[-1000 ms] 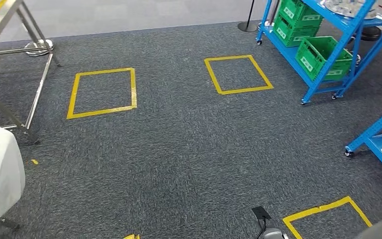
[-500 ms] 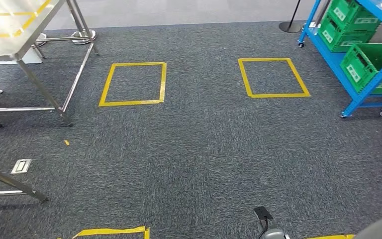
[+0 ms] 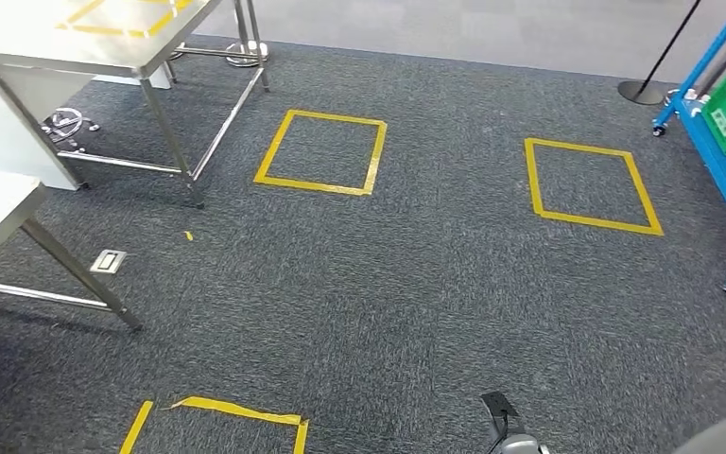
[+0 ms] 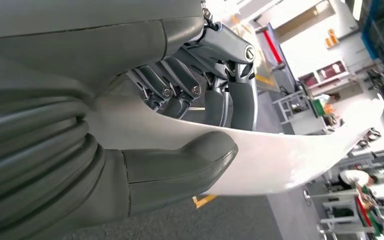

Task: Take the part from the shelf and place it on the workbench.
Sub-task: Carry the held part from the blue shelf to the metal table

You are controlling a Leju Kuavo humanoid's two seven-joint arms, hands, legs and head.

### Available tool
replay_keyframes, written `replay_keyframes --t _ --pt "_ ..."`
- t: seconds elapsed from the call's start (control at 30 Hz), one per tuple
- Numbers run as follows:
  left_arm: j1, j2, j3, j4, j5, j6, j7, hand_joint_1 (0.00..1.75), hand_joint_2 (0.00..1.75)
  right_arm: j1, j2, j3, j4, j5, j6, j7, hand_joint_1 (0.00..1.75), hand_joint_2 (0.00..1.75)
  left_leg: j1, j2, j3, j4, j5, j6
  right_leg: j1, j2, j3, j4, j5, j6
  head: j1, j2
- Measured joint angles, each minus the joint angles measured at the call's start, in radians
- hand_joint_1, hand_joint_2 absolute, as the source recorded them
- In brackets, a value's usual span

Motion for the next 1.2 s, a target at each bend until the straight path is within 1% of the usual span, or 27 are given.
replay_keyframes --t 0.03,0.07,0.1,0.13,0.17,0.23,0.27,0.33,0.4,0.47,0.53,0.57,0.6,0.63,0.7,0.73,0.77,0.83,0.87,0.9,0.97,1.0,1.03,1.07,1.1,1.13,1.2 --pt "-0.002 -0.001 -0.005 0.007 0.000 0.000 -0.001 1.75 1.75 0.001 -0.001 -0.003 0.000 -0.001 -0.001 0.001 0.00 0.00 0.001 -0.014 -0.002 0.002 0.001 0.000 -0.001 0.002 -0.024 0.041 -0.008 0.001 0.000 0.000" --pt "-0.004 -0.002 -0.009 0.013 0.000 0.000 -0.002 1.75 1.75 0.001 -0.002 -0.006 0.000 -0.002 -0.002 0.002 0.00 0.00 0.002 -0.028 -0.004 0.004 0.001 -0.001 -0.002 0.003 -0.030 0.045 0.004 0.002 0.000 0.000" --pt "-0.007 -0.001 -0.011 0.018 -0.001 0.000 -0.003 1.75 1.75 0.002 -0.002 -0.009 0.000 -0.002 -0.002 0.002 0.00 0.00 0.003 -0.042 -0.005 0.006 0.001 -0.003 -0.005 0.006 -0.017 0.010 0.033 0.002 0.000 0.000" --pt "-0.012 -0.001 -0.015 0.022 -0.001 0.000 -0.005 1.75 1.75 0.001 -0.002 -0.010 0.000 -0.002 -0.003 0.003 0.00 0.00 0.005 -0.055 -0.006 0.009 0.001 -0.006 -0.008 0.018 0.013 -0.055 0.071 0.003 0.000 0.000" --pt "-0.018 -0.001 -0.018 0.026 -0.001 -0.001 -0.006 1.75 1.75 0.001 -0.003 -0.011 0.000 -0.002 -0.003 0.004 0.00 0.00 0.006 -0.068 -0.009 0.013 0.000 -0.012 -0.012 0.041 0.044 -0.122 0.100 0.004 0.000 0.000" --pt "-0.030 0.001 -0.026 0.032 0.000 -0.002 -0.008 1.75 1.75 0.001 -0.003 -0.012 0.000 -0.002 -0.004 0.004 0.00 0.00 0.007 -0.094 -0.017 0.017 0.002 -0.026 -0.017 0.074 0.081 -0.206 0.127 0.004 -0.001 0.000" --pt "-0.033 0.003 -0.029 0.033 0.001 -0.001 -0.010 1.75 1.75 0.001 -0.003 -0.013 0.000 -0.001 -0.004 0.004 0.00 0.00 0.008 -0.106 -0.020 0.014 0.005 -0.035 -0.015 0.076 0.084 -0.215 0.125 0.000 -0.001 0.000" --pt "-0.030 0.014 -0.034 0.034 0.008 0.001 -0.011 1.75 1.75 0.000 -0.003 -0.013 0.000 0.001 -0.004 0.007 0.00 0.00 0.011 -0.120 -0.025 0.008 0.011 -0.050 -0.013 0.050 0.085 -0.221 0.132 -0.015 -0.001 0.000" --pt "-0.026 0.027 -0.039 0.035 0.016 0.004 -0.012 1.75 1.75 0.000 -0.002 -0.013 0.000 0.005 -0.004 0.009 0.00 0.00 0.009 -0.078 -0.042 0.039 -0.009 -0.058 -0.013 0.026 0.087 -0.230 0.137 -0.031 -0.003 0.000" --pt "-0.025 0.030 -0.045 0.037 0.021 0.004 -0.011 1.75 1.75 0.001 -0.002 -0.014 0.000 0.006 -0.005 0.014 0.00 0.00 0.006 -0.015 -0.091 0.148 -0.070 -0.061 -0.010 0.001 0.088 -0.233 0.138 -0.041 -0.005 0.000" --pt "-0.025 0.024 -0.054 0.043 0.022 0.002 -0.008 1.75 1.75 0.002 -0.001 -0.015 0.000 0.006 -0.007 0.018 0.00 0.00 0.006 0.004 -0.142 0.269 -0.120 -0.063 -0.004 -0.028 0.087 -0.232 0.137 -0.045 -0.005 0.000" --pt "-0.028 0.021 -0.059 0.049 0.023 0.001 -0.005 1.75 1.75 0.001 0.000 -0.016 0.000 0.006 -0.007 0.019 0.00 0.00 0.006 0.007 -0.146 0.287 -0.120 -0.063 -0.002 -0.042 0.086 -0.232 0.136 -0.046 -0.005 0.000" --pt "-0.033 0.019 -0.065 0.054 0.026 -0.001 -0.004 1.75 1.75 0.000 0.001 -0.017 0.000 0.006 -0.007 0.018 0.00 0.00 0.005 0.011 -0.131 0.265 -0.102 -0.061 0.001 -0.056 0.087 -0.232 0.135 -0.046 -0.005 0.000" --pt "-0.041 0.018 -0.069 0.060 0.029 -0.002 -0.003 1.75 1.75 -0.002 0.002 -0.018 0.000 0.006 -0.007 0.017 0.00 0.00 0.004 0.020 -0.095 0.205 -0.072 -0.056 0.003 -0.070 0.088 -0.232 0.134 -0.047 -0.005 0.000" --pt "-0.058 0.017 -0.078 0.067 0.037 -0.003 -0.003 1.75 1.75 -0.004 0.005 -0.018 0.000 0.005 -0.007 0.015 0.00 0.00 -0.006 0.067 -0.018 0.069 -0.032 -0.041 0.009 -0.095 0.092 -0.231 0.131 -0.044 -0.005 0.000" --pt "-0.066 0.016 -0.081 0.069 0.040 -0.004 -0.004 1.75 1.75 -0.004 0.006 -0.018 0.000 0.004 -0.007 0.014 0.00 0.00 -0.012 0.083 0.004 0.026 -0.024 -0.032 0.012 -0.106 0.093 -0.231 0.130 -0.041 -0.005 0.000" --pt "-0.071 0.015 -0.084 0.072 0.041 -0.004 -0.005 1.75 1.75 -0.004 0.007 -0.018 0.000 0.004 -0.007 0.013 0.00 0.00 -0.017 0.089 0.012 0.009 -0.024 -0.024 0.013 -0.118 0.095 -0.231 0.129 -0.037 -0.005 0.000" --pt "-0.076 0.016 -0.091 0.078 0.046 -0.009 -0.007 1.75 1.75 -0.005 0.009 -0.019 0.000 0.003 -0.007 0.012 0.00 0.00 -0.017 0.063 0.011 0.005 -0.018 -0.014 0.013 -0.135 0.099 -0.232 0.127 -0.027 -0.005 0.000" --pt "-0.077 0.017 -0.093 0.081 0.052 -0.015 -0.009 1.75 1.75 -0.006 0.009 -0.019 0.000 0.003 -0.007 0.012 0.00 0.00 -0.014 0.050 0.011 0.002 -0.014 -0.009 0.011 -0.122 0.099 -0.227 0.122 -0.021 -0.005 0.000" --pt "-0.079 0.017 -0.096 0.084 0.059 -0.023 -0.011 1.75 1.75 -0.006 0.010 -0.019 0.000 0.003 -0.007 0.010 0.00 0.00 -0.009 0.039 0.011 -0.001 -0.009 -0.004 0.009 -0.094 0.092 -0.207 0.107 -0.014 -0.005 0.000" --pt "-0.084 0.012 -0.100 0.089 0.073 -0.036 -0.014 1.75 1.75 -0.004 0.010 -0.019 0.000 0.003 -0.007 0.008 0.00 0.00 -0.003 0.016 0.009 -0.004 -0.004 0.002 0.003 -0.024 0.047 -0.106 0.052 -0.002 -0.003 0.000" --pt "-0.084 0.008 -0.103 0.092 0.076 -0.039 -0.014 1.75 1.75 -0.003 0.009 -0.019 0.000 0.003 -0.008 0.007 0.00 0.00 -0.001 0.003 0.006 -0.003 -0.003 0.003 0.001 -0.005 0.011 -0.035 0.020 0.001 -0.002 0.000" --pt "-0.083 0.005 -0.105 0.095 0.078 -0.040 -0.014 1.75 1.75 -0.001 0.008 -0.019 0.000 0.003 -0.008 0.006 0.00 0.00 0.000 -0.009 0.003 -0.002 -0.002 0.002 0.000 0.001 -0.020 0.024 -0.001 0.003 -0.003 0.000" --pt "-0.082 0.003 -0.107 0.098 0.078 -0.041 -0.014 1.75 1.75 -0.001 0.008 -0.019 0.000 0.003 -0.008 0.006 0.00 0.00 0.001 -0.024 0.001 -0.001 -0.002 0.001 -0.001 0.003 -0.037 0.055 -0.003 0.005 -0.003 0.000" --pt "-0.081 0.002 -0.109 0.101 0.079 -0.041 -0.014 1.75 1.75 0.000 0.008 -0.019 0.000 0.003 -0.008 0.005 0.00 0.00 0.002 -0.037 -0.001 0.001 -0.001 0.000 -0.003 0.004 -0.036 0.047 0.014 0.005 -0.003 0.000" --pt "-0.081 0.000 -0.110 0.103 0.079 -0.041 -0.014 1.75 1.75 -0.001 0.008 -0.019 0.000 0.003 -0.008 0.005 0.00 0.00 0.005 -0.052 -0.001 0.004 -0.001 -0.003 -0.006 0.010 -0.011 -0.006 0.049 0.006 -0.003 0.000" --pt "-0.083 -0.001 -0.112 0.106 0.080 -0.040 -0.014 1.75 1.75 -0.001 0.008 -0.019 0.000 0.003 -0.008 0.005 0.00 0.00 0.008 -0.080 -0.005 0.011 -0.003 -0.013 -0.014 0.046 0.056 -0.147 0.111 0.009 -0.003 0.000"
